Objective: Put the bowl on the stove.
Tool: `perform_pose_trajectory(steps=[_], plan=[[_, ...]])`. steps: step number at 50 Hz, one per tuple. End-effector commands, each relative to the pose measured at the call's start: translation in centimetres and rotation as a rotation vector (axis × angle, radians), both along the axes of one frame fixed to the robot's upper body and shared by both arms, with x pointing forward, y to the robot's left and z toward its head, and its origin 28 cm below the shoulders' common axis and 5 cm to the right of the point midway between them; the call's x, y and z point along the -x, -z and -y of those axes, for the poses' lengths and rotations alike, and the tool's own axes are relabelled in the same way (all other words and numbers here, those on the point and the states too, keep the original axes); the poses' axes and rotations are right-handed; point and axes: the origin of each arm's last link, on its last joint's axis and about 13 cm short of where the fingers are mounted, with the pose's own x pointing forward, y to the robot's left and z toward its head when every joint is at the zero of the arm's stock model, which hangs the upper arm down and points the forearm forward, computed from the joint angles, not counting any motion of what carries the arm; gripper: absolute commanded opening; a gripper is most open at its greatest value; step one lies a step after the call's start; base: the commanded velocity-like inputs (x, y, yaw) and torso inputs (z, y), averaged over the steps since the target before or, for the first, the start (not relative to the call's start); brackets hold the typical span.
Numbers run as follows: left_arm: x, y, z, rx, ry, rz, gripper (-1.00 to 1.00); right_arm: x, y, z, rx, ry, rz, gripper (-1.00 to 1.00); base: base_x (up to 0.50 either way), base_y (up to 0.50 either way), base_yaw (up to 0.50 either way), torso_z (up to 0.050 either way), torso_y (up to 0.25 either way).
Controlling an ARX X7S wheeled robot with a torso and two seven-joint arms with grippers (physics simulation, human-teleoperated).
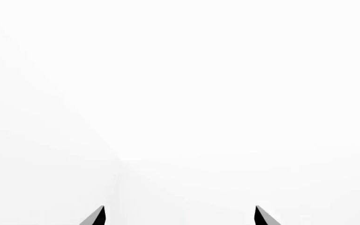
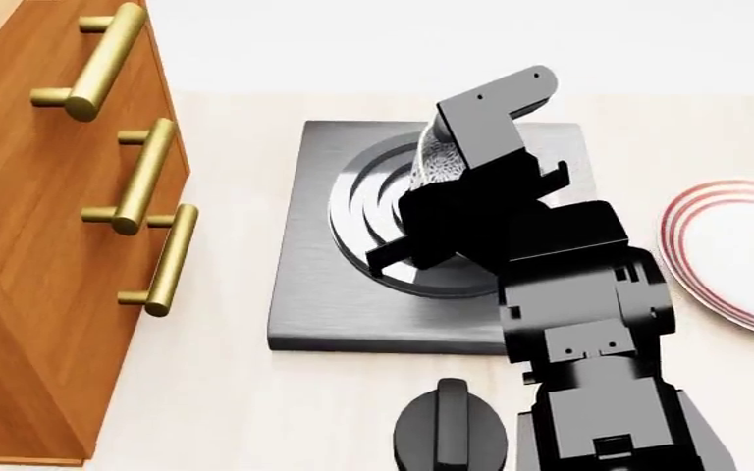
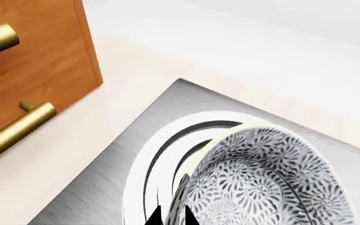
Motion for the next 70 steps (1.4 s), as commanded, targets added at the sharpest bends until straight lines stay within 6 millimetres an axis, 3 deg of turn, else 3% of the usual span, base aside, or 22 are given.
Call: perform_pose_trajectory(steps=[1,26,27,43,55,63,70], plan=[[0.2,-0.1,-0.2,-0.011,-0.001,0.016,1.00,-0.1,0.0,-0.8,-0.022,-0.036,0.000,-1.00,0.00,0.00,0.00,0.000,0.000],[0.2,-0.1,-0.2,-0.008,0.023,0.013,1.00,0.0,0.2,-0.9,-0.029,-0.026,0.001,-1.00,0.00,0.00,0.00,0.001,-0.045],[0.2,-0.1,-0.2,-0.009,0.022,0.013,1.00,-0.1,0.1,-0.9,-0.031,-0.027,0.012,1.00,0.00,0.00,0.00,0.000,0.000],[0.1,0.0,-0.1,-0.009,0.026,0.012,1.00,-0.8,-1.9,-1.0,-0.104,-0.031,0.244,1.00,0.00,0.00,0.00,0.000,0.000],[0.2,0.0,-0.2,-0.009,0.025,0.013,1.00,-1.0,-2.8,-0.8,-0.148,-0.063,0.298,1.00,0.00,0.00,0.00,0.000,0.000],[0.2,0.0,-0.2,-0.007,0.027,0.012,1.00,-1.3,-4.9,-0.2,-0.233,-0.076,0.423,1.00,0.00,0.00,0.00,0.000,0.000],[0.2,0.0,-0.1,-0.007,0.029,0.011,1.00,-1.4,-5.5,0.3,-0.274,-0.093,0.516,1.00,0.00,0.00,0.00,0.000,0.000]])
